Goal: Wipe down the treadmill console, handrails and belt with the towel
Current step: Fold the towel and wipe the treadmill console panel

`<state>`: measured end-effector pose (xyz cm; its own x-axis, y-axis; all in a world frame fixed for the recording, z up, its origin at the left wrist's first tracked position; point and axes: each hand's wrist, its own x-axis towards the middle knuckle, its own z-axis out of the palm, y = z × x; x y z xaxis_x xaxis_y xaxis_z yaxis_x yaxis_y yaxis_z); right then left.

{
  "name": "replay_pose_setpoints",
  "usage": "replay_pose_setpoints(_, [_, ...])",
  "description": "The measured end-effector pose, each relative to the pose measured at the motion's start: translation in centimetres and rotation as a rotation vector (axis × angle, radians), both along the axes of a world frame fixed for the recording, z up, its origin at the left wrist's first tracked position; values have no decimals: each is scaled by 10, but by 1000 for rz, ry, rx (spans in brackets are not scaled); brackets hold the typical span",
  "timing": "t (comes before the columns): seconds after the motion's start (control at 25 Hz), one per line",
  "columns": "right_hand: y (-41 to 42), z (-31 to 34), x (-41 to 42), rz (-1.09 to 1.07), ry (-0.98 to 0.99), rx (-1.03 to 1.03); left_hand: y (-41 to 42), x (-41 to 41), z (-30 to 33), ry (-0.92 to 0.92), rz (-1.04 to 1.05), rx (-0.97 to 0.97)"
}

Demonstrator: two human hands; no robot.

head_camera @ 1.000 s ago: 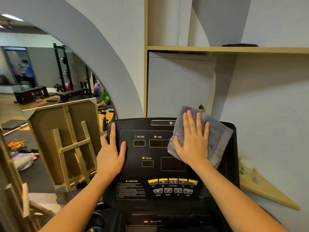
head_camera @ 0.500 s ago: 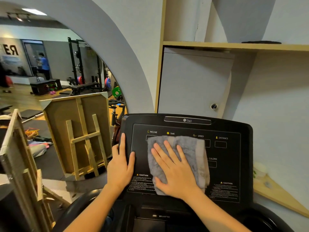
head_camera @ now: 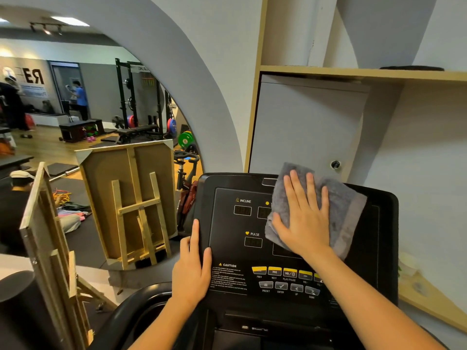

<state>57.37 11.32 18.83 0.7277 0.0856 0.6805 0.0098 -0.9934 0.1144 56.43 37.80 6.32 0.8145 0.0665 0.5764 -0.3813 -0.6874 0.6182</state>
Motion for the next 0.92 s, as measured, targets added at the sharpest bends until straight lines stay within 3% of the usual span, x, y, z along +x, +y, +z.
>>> replay_pose_setpoints(0.24, [80, 23, 28, 197, 55, -92, 3, -11, -12, 52, -12, -18])
replay_pose_setpoints(0.48, [135, -16, 15, 440, 164, -276, 18, -27, -22, 151, -127, -105])
replay_pose_setpoints(0.76, [117, -79, -29, 497, 233, -287, 21, -36, -31, 187, -261, -265])
replay_pose_setpoints(0.92, [62, -114, -62, 399, 229, -239, 6, -31, -34, 165, -138, -286])
